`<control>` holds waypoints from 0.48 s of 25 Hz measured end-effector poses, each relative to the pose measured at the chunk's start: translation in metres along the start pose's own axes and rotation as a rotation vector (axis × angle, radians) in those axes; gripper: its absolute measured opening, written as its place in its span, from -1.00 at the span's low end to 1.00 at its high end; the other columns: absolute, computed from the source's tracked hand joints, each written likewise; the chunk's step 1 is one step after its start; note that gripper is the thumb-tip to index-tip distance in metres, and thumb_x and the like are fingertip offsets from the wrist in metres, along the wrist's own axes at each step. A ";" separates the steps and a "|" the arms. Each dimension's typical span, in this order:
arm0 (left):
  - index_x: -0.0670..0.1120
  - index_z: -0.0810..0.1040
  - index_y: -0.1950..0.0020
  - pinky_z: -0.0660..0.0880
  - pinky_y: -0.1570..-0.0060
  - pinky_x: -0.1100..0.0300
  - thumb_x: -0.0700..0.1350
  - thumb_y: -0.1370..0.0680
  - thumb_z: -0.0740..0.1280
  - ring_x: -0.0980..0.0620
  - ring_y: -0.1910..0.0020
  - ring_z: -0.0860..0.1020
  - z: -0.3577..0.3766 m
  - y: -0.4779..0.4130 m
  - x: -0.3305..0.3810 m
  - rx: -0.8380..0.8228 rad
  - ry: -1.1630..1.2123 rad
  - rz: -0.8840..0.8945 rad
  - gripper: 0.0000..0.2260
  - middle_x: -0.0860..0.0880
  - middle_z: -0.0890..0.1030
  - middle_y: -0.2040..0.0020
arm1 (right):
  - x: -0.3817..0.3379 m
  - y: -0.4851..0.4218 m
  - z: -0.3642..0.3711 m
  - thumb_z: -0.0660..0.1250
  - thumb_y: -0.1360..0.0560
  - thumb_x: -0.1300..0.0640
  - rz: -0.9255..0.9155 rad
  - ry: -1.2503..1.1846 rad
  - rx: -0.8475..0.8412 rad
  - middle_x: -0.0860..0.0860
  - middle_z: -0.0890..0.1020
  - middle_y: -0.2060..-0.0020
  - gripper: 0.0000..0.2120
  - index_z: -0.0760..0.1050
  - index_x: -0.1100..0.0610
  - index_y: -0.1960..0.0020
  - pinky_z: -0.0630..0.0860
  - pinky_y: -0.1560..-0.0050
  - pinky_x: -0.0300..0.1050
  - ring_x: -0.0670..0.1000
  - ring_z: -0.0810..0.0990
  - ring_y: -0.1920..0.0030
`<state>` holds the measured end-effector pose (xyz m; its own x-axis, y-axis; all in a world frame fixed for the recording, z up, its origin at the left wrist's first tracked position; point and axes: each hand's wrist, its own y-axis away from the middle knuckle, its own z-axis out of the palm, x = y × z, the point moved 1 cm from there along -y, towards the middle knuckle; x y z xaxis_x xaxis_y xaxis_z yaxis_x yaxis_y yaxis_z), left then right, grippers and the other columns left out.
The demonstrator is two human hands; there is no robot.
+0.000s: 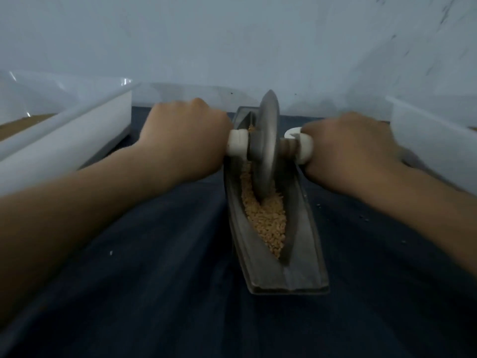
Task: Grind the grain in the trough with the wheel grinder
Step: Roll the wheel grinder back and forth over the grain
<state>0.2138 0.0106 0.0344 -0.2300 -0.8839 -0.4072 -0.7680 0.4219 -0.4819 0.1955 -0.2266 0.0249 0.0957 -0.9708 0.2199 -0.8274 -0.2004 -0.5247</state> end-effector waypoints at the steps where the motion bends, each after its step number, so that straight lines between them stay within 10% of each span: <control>1: 0.03 0.60 0.06 0.32 0.37 0.11 -0.04 -0.48 0.34 -0.14 0.33 0.50 0.004 -0.016 0.001 -0.038 0.011 -0.052 -0.92 -0.03 0.43 0.29 | -0.006 -0.015 0.003 0.39 -0.40 -0.08 0.068 -0.022 -0.037 -0.07 0.42 0.42 -0.88 0.49 -0.07 0.22 0.24 0.42 -0.21 0.01 0.34 0.43; 5: -0.03 0.58 -0.03 0.37 0.25 0.05 -0.12 -0.53 0.29 -0.19 0.14 0.57 -0.005 -0.039 0.003 -0.106 -0.014 -0.035 -0.88 -0.08 0.46 0.19 | -0.008 -0.029 0.002 0.39 -0.48 -0.04 0.098 -0.129 -0.192 0.00 0.58 0.23 -0.89 0.51 -0.04 0.12 0.40 0.28 -0.11 0.09 0.51 0.24; 12: 0.03 0.47 0.30 0.10 0.49 0.29 -0.10 -0.32 0.48 0.02 0.55 0.15 0.000 0.007 -0.001 0.052 -0.012 0.007 -0.82 0.03 0.16 0.45 | -0.004 0.006 -0.007 0.39 -0.27 -0.06 -0.028 0.085 0.033 -0.14 0.30 0.52 -0.75 0.30 -0.08 0.36 0.09 0.47 -0.32 -0.09 0.21 0.55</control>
<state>0.2086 0.0140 0.0318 -0.2279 -0.8784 -0.4200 -0.7342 0.4383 -0.5184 0.1866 -0.2234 0.0264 0.0697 -0.9504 0.3031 -0.8061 -0.2326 -0.5441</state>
